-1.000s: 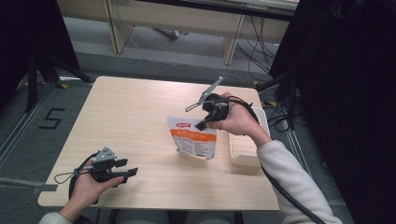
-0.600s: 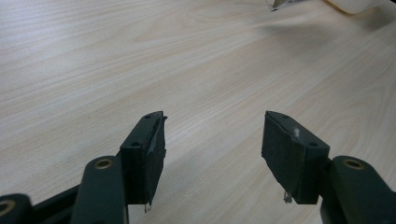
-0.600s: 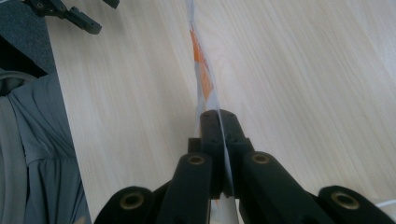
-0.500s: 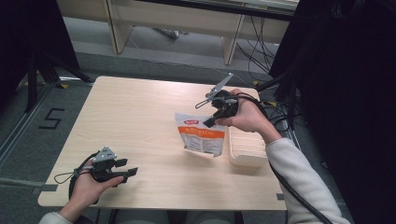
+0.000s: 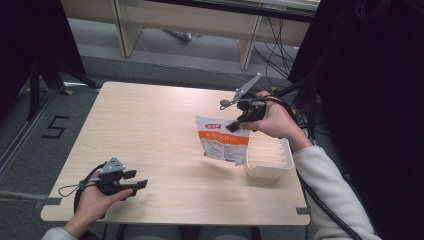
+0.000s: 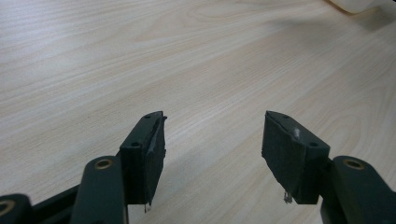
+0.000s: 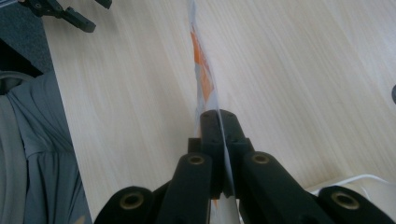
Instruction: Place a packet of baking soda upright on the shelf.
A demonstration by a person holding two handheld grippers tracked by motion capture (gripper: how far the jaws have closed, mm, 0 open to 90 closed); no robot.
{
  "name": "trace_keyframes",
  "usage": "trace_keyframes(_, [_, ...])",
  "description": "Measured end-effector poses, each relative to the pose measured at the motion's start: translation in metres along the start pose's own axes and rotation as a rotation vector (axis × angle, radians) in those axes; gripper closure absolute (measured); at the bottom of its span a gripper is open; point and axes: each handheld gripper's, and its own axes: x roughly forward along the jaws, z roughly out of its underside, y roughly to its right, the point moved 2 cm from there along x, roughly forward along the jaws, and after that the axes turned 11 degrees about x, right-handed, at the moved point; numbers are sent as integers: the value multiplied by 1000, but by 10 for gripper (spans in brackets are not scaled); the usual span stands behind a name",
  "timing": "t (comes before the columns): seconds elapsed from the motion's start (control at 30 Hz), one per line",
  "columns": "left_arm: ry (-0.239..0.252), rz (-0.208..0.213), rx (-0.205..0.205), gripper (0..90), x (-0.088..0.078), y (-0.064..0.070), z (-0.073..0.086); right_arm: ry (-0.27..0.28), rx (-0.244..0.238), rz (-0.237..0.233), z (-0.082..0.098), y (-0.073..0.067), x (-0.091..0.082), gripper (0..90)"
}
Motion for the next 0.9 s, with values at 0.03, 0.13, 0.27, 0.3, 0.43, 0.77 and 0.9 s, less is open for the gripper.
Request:
trace_keyframes(0.03, [0, 0, 0, 388, 0, 0, 0, -1, 1, 2, 0, 0, -1, 900])
trace_keyframes(0.13, [2, 0, -2, 388, 0, 0, 0, -4, 2, 10, 2, 2, -6, 900])
trace_keyframes(0.27, [1, 0, 7, 388, 0, 0, 0, 0, 0, 13, 5, 5, -10, 900])
trace_keyframes(0.3, [1, 0, 6, 388, 0, 0, 0, 3, 6, 13, 5, 6, -11, 900])
trace_keyframes(0.43, [0, 0, 6, 388, 0, 0, 0, 7, 22, 18, 8, 9, -16, 900])
trace_keyframes(0.77, [0, -1, 6, 388, 1, 0, 0, 9, 42, 32, 12, 13, -30, 900])
trace_keyframes(0.9, [3, 1, 4, 388, 1, 0, 0, 10, 53, 39, 15, 16, -34, 900])
